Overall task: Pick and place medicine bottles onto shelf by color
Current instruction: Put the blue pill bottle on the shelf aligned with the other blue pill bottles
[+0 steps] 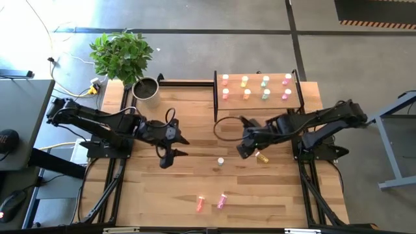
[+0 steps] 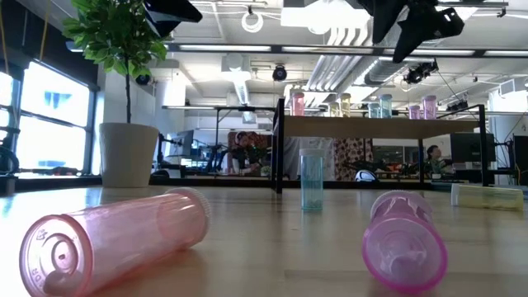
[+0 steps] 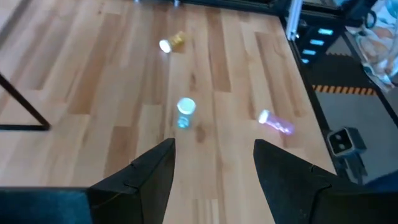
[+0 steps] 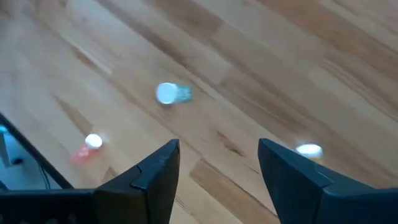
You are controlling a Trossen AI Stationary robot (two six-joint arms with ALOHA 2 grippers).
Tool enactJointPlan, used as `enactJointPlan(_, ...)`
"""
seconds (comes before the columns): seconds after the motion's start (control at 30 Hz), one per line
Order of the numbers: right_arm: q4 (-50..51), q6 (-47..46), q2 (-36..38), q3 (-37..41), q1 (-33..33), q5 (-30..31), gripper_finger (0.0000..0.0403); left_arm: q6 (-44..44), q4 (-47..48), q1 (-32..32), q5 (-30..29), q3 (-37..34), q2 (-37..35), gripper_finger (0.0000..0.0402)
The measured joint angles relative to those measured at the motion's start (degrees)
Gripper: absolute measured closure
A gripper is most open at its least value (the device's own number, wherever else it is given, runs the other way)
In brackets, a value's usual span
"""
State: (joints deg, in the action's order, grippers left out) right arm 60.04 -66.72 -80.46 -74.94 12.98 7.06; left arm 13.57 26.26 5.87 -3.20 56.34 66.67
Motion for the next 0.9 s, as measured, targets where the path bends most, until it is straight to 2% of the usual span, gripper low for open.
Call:
enactJointPlan(0.2, -9.7, 7.5, -5.0, 0.0, 2.9, 3.7, 0.0194, 4.0, 3.4, 2.8, 0.0, 0.0, 0.0, 0.0193)
enactJointPlan(0.4, -17.6, 19.0, -9.9, 0.0, 5.3, 6.4, 0.0194, 6.4, 6.9, 5.1, -1.5, 0.0, 0.0, 0.0193)
enactJointPlan(0.63, -19.9, 29.3, -15.3, 0.0, 6.0, 6.5, 0.0194, 9.3, 11.5, 7.5, -3.7, 0.0, 0.0, 0.0193)
enactJointPlan(0.9, -22.8, 33.8, -19.7, 0.0, 5.4, 10.4, 0.0194, 10.5, 12.2, 10.1, -5.5, 0.0, 0.0, 0.0193)
